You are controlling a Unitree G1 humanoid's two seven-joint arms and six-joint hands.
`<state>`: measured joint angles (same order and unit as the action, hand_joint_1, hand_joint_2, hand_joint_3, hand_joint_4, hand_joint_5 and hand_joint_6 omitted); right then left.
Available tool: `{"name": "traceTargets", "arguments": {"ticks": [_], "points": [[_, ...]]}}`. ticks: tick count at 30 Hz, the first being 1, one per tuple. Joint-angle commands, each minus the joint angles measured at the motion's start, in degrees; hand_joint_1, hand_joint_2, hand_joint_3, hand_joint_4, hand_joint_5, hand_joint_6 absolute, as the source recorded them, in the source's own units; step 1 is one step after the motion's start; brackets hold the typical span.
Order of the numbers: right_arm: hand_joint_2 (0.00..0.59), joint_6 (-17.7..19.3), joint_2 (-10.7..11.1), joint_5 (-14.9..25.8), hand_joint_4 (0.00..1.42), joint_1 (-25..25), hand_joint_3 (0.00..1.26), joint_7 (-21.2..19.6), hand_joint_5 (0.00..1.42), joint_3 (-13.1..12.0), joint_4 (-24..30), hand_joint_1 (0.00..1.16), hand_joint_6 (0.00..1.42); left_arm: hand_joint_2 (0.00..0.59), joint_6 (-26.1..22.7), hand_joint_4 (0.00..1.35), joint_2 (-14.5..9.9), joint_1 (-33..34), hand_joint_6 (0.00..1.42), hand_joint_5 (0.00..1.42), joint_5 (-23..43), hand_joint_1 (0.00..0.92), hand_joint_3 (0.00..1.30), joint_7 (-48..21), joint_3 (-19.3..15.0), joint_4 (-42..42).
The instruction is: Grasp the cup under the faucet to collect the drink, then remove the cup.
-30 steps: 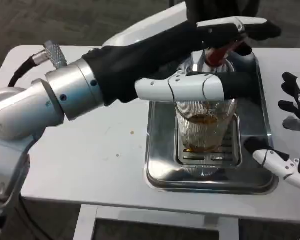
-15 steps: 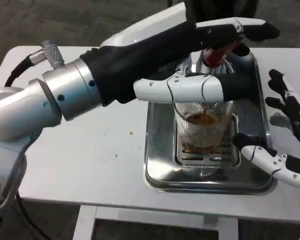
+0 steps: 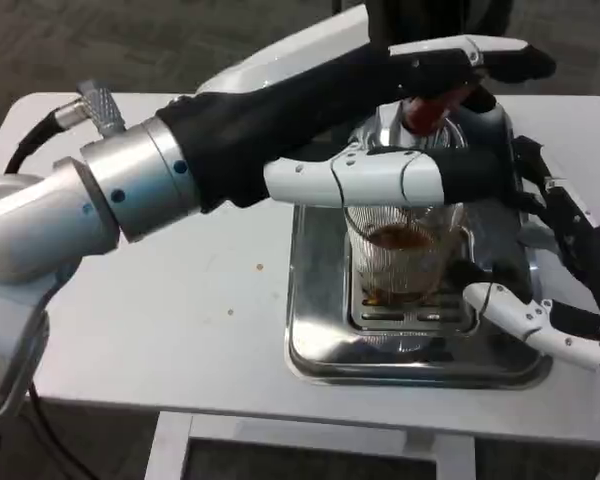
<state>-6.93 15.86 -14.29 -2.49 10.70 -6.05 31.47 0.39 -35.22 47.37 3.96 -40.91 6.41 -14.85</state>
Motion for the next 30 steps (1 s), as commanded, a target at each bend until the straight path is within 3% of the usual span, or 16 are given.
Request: {"name": "traceTargets", "arguments": {"ticks": [1,30], "points": [[0.249,0.28,-0.27,0.57,0.03,-0.46,0.01,-0.59,0.11,0.6,-0.62,0.58,0.21,0.066,-1.39,0.11,-1.86,-3.4,0.16,0.2,-0.65,0.0,0.17,-3.78,1.94,-0.22],[0.255,-0.25,-0.61,0.71,0.05,-4.18,0.04,-0.57,0.13,3.29,-3.22,0.57,0.21,0.064,-1.53,0.11,-3.02,-5.0,0.16,0.2,-0.36,0.0,0.17,-3.9,0.81,-1.35]]}}
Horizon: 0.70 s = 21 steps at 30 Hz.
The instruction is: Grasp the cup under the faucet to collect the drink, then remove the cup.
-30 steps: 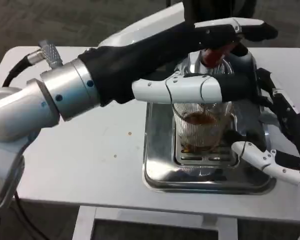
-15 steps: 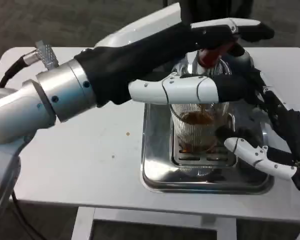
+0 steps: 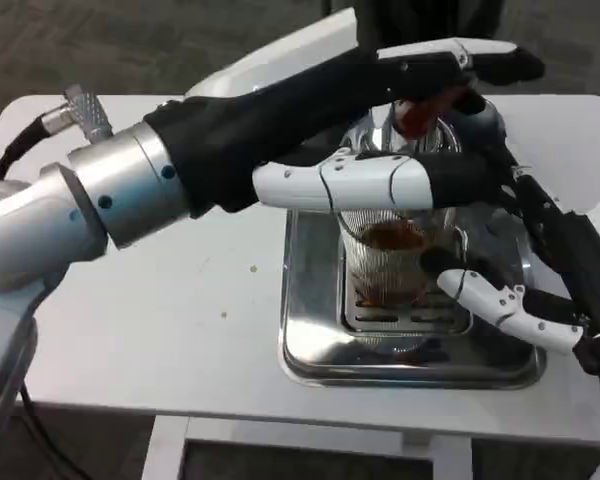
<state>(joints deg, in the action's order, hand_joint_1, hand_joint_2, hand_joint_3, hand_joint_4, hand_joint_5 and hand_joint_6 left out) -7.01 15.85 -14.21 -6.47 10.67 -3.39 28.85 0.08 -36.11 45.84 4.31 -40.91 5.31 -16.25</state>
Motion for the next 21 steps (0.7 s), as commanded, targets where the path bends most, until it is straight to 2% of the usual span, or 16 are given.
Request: {"name": "traceTargets", "arguments": {"ticks": [1,21], "points": [[0.255,-0.19,-0.66,0.63,0.05,-0.37,0.04,-0.56,0.13,0.76,-0.73,0.57,0.21,0.064,-1.23,0.11,-2.14,-3.49,0.16,0.2,-0.72,0.0,0.17,-3.88,1.89,0.05],[0.258,-0.31,-1.22,0.47,0.05,-2.75,0.05,-0.92,0.15,2.44,-2.82,0.56,0.21,0.064,-1.05,0.11,-2.28,-3.19,0.16,0.2,-0.81,0.0,0.17,-4.08,1.93,1.08]]}}
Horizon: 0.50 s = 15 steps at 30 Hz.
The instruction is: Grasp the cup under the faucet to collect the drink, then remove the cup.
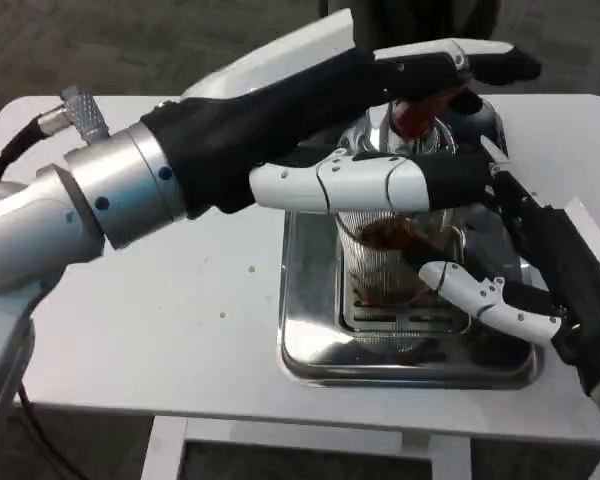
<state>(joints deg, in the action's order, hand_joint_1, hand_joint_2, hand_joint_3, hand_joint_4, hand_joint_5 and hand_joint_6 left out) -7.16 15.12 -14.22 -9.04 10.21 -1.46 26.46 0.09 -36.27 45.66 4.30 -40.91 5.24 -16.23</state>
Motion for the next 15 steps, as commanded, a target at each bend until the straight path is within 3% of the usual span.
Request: {"name": "traceTargets", "arguments": {"ticks": [1,15], "points": [[0.258,-0.21,-0.51,0.5,0.05,-0.31,0.05,-0.43,0.15,0.54,-0.53,0.56,0.21,0.064,-1.0,0.11,-2.12,-3.0,0.16,0.2,-0.78,0.0,0.17,-4.09,1.99,1.12],[0.264,-0.05,-1.12,0.19,0.05,-1.52,0.05,-0.66,0.15,1.26,-1.94,0.55,0.21,0.064,-0.44,0.11,-2.58,-3.25,0.16,0.2,-0.53,0.0,0.17,-4.04,1.92,1.53]]}}
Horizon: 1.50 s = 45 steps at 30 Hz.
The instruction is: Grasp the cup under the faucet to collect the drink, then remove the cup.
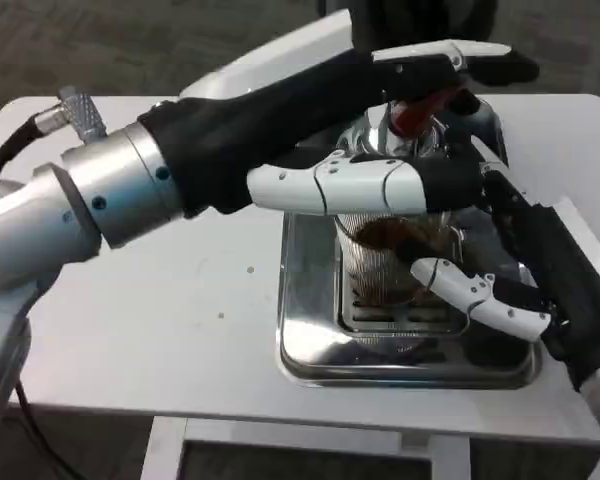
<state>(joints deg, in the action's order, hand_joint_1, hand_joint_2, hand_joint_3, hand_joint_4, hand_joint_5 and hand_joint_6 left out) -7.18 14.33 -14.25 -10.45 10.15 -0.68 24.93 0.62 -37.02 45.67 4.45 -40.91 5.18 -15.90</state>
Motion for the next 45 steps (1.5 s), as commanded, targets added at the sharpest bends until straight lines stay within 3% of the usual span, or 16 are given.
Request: {"name": "traceTargets", "arguments": {"ticks": [1,18,45], "points": [[0.265,-0.06,-0.36,0.21,0.05,-0.17,0.05,-0.62,0.15,0.51,-0.46,0.55,0.21,0.064,-0.9,0.11,-1.83,-3.28,0.16,0.2,-0.64,0.0,0.17,-4.02,1.99,1.23],[0.267,-0.38,-0.62,0.26,0.06,-1.07,0.06,-0.71,0.15,0.95,-1.1,0.54,0.21,0.064,0.02,0.11,-1.64,-3.22,0.16,0.2,-0.2,0.0,0.17,-3.67,1.85,2.01],[0.267,-0.7,-0.45,0.2,0.06,-0.87,0.06,-1.27,0.15,0.55,-1.2,0.54,0.21,0.075,3.8,0.1,2.43,-2.64,0.19,0.21,3.37,0.0,0.15,0.44,-3.06,3.9]]}}
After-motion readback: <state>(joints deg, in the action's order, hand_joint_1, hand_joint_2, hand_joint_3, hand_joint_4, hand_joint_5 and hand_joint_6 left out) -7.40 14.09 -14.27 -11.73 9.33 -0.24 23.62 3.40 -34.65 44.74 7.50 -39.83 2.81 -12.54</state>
